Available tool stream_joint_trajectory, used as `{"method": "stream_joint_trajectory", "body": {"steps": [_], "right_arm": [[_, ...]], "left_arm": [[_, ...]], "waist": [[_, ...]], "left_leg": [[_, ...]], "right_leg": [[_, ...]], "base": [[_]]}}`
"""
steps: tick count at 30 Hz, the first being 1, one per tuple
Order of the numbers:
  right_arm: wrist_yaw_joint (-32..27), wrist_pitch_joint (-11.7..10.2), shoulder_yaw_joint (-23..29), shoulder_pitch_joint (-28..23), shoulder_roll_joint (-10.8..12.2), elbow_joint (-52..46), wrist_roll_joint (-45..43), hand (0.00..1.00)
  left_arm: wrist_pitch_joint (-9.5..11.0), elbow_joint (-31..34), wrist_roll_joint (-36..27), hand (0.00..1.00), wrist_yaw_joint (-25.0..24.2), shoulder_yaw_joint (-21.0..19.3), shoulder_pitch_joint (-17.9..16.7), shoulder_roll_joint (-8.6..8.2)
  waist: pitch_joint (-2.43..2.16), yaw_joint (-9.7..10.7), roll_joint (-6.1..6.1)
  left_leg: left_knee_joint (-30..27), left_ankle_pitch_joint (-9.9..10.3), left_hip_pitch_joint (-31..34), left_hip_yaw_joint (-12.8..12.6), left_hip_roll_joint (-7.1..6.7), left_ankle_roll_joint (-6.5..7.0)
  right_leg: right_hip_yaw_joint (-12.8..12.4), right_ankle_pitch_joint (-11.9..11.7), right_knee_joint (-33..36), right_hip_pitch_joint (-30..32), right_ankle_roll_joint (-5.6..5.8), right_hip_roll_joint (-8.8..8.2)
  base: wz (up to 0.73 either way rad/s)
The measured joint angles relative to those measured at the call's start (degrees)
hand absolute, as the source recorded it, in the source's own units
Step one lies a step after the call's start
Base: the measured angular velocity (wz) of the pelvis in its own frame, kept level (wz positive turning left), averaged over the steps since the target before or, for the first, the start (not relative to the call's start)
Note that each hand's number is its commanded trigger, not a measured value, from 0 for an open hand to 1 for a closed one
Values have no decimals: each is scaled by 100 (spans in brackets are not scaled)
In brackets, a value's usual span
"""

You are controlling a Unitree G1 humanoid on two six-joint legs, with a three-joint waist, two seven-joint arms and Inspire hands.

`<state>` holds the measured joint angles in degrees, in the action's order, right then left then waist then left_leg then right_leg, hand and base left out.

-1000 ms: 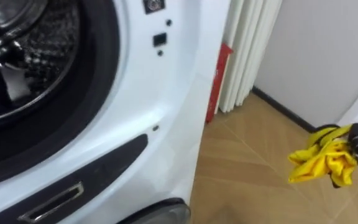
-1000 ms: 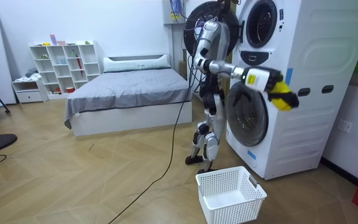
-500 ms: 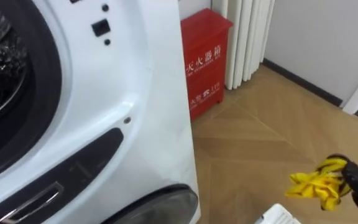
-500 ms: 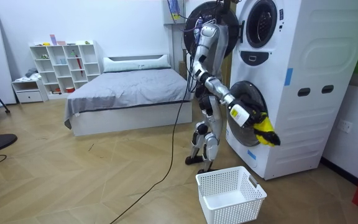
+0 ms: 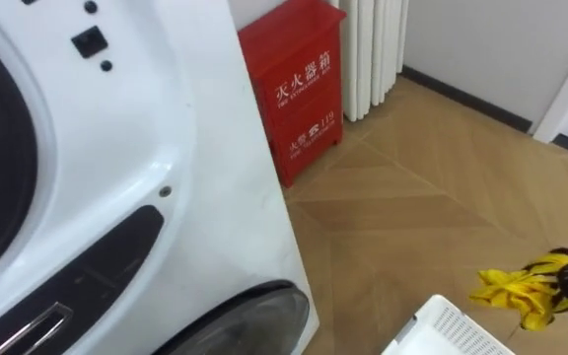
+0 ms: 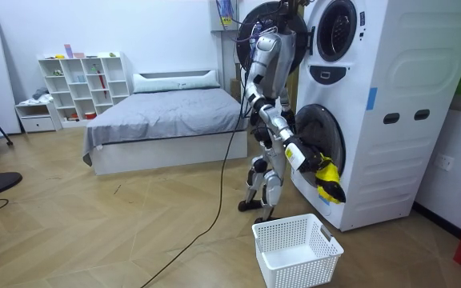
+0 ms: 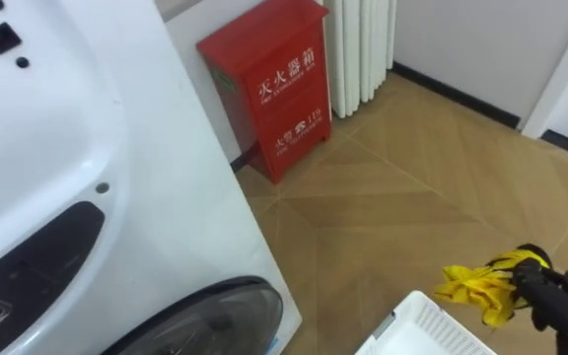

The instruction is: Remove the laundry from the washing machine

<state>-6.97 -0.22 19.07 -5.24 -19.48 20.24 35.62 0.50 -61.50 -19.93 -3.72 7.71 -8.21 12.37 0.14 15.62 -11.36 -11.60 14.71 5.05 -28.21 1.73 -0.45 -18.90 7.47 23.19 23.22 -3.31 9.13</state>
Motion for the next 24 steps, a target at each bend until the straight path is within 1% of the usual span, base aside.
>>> {"method": "stream_joint_trajectory", "body": {"steps": [1, 2, 4, 7, 8, 11, 18, 24], "right_arm": [[-23, -1, 0, 1, 0, -4, 0, 10], [-64, -6, 0, 1, -1, -19, 0, 5], [-107, -9, -16, -6, -1, -19, -12, 0], [-114, -10, -68, -37, -2, -20, -11, 0], [-113, -27, -105, -31, -3, -21, -22, 0], [-96, -80, -170, -34, -2, -33, -25, 0], [-34, -99, -202, -54, -1, -53, -26, 0], [19, -121, -206, -174, 11, -385, -19, 0]], "left_arm": [[0, 27, -50, 0, -29, 11, 2, 1], [-1, 73, -78, 0, -32, 36, 2, 1], [-5, 85, -80, 0, -33, 48, 1, 1], [-13, 92, -79, 0, -33, 79, -4, 1], [-13, 94, -79, 0, -28, 124, -1, 5], [-15, 134, -78, 0, -29, 170, 1, -5], [-31, 130, -79, 0, -29, 325, 5, -10], [-31, 126, -78, 0, -32, 327, -4, -23]], "waist": [[4, 1, 6], [5, 5, 10], [1, 10, 4], [7, 74, 12], [-1, 111, 1], [-2, 165, 0], [-9, 184, -11], [-11, 148, -18]], "left_leg": [[-1, 0, 9, 0, -11, 0], [-1, 0, 29, 0, -29, 0], [-3, -3, 49, 0, -40, 6], [-7, -3, 47, 0, -48, 6], [-7, -4, 48, 1, -49, 6], [-6, -4, 39, 0, -52, 6], [-2, -3, 21, 3, -64, 6], [0, -4, -49, 0, -63, 6]], "right_leg": [[-13, 16, 37, 23, 5, -1], [-26, 38, 83, 65, 11, -6], [-44, 51, 125, 103, 14, -7], [-49, 82, 167, 116, 13, -10], [-52, 83, 167, 116, 12, -7], [-90, 84, 169, 118, 11, 9], [-98, 84, 165, 108, 12, 3], [-102, 84, 161, 40, 12, 7]], "base": [[0], [0], [-2], [0], [0], [-7], [-2], [0]]}}
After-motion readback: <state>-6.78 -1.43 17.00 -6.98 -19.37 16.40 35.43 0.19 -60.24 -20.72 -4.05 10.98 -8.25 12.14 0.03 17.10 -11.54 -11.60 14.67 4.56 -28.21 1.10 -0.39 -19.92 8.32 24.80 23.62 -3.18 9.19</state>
